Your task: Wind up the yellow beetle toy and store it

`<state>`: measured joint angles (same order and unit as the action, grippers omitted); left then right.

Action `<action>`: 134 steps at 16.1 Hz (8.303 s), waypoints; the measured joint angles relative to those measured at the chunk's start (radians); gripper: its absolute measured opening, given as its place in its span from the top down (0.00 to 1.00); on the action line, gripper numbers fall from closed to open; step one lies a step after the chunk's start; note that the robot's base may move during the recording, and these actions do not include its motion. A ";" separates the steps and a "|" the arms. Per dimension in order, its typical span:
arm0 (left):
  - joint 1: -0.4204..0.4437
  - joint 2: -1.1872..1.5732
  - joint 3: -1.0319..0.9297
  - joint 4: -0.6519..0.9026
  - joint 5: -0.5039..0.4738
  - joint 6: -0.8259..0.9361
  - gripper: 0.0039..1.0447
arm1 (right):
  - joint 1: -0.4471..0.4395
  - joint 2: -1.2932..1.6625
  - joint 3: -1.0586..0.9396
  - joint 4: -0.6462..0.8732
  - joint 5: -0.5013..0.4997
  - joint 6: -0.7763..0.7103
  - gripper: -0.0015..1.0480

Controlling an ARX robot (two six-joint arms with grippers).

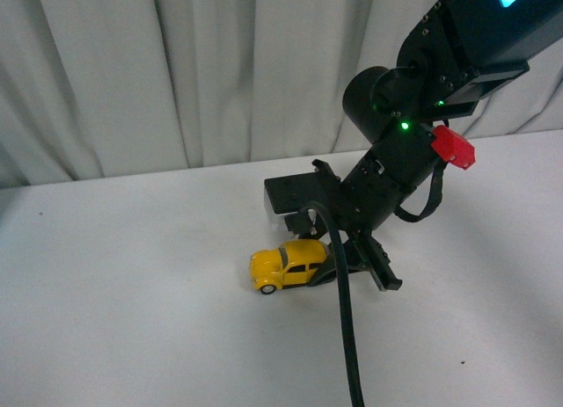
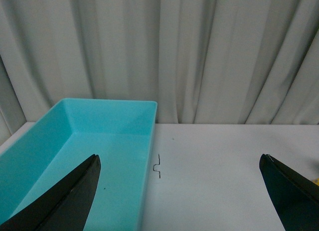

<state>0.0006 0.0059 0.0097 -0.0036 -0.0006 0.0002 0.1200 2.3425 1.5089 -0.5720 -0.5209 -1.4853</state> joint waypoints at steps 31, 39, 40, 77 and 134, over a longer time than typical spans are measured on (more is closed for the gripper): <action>0.000 0.000 0.000 0.000 0.000 0.000 0.06 | -0.428 -0.043 -0.154 -0.123 -0.052 -0.244 0.06; 0.000 0.000 0.000 0.000 0.000 0.000 0.06 | -0.435 -0.047 -0.156 -0.129 -0.045 -0.244 0.06; 0.000 0.000 0.000 0.000 0.000 0.000 0.06 | -0.435 -0.050 -0.156 -0.130 -0.044 -0.244 0.06; 0.000 0.000 0.000 0.000 0.000 0.000 0.06 | -0.114 -1.733 -1.498 1.150 0.518 1.471 0.98; -0.126 2.533 2.082 -0.645 -0.236 1.353 0.06 | -0.115 -2.339 -1.498 0.568 0.521 1.471 0.06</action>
<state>-0.1257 2.5393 2.0914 -0.6483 -0.2367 1.3533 0.0051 0.0032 0.0109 -0.0040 0.0002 -0.0143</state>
